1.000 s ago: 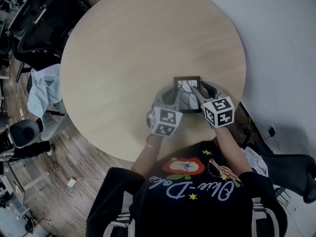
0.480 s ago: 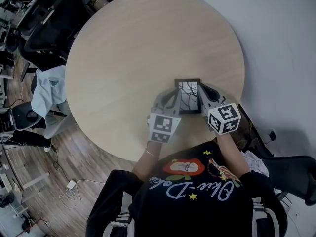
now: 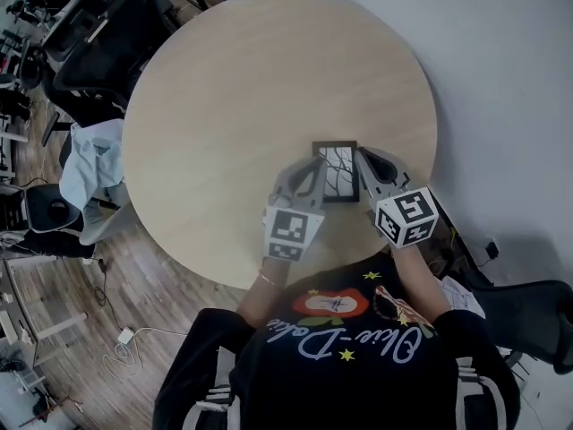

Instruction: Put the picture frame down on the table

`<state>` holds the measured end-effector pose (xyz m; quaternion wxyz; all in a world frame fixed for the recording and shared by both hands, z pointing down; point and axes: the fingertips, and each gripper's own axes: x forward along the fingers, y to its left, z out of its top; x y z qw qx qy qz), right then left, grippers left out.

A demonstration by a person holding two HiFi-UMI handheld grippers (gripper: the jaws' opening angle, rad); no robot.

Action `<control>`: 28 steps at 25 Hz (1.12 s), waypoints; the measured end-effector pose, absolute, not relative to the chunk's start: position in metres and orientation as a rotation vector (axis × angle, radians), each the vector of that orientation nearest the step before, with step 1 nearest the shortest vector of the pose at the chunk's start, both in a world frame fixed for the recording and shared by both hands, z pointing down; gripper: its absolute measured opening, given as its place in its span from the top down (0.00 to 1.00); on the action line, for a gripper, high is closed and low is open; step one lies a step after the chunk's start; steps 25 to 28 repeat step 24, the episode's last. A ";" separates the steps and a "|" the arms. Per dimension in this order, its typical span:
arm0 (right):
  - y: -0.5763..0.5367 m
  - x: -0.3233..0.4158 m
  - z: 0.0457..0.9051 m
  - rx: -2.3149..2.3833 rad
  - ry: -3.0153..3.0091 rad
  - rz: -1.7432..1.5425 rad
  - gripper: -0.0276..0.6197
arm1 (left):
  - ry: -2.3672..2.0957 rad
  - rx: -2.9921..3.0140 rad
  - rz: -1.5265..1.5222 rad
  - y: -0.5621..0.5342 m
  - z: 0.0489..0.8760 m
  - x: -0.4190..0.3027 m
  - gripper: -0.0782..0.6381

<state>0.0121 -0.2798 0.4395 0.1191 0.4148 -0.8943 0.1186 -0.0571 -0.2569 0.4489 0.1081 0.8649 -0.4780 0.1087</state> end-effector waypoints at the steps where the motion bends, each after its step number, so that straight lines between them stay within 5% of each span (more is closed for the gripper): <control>1: -0.279 0.012 0.438 1.211 -2.618 0.344 0.96 | -1.405 2.547 0.323 -0.256 0.448 -0.056 0.89; 28: -0.272 0.006 0.434 1.192 -2.629 0.318 0.96 | -1.424 2.548 0.315 -0.252 0.443 -0.059 0.89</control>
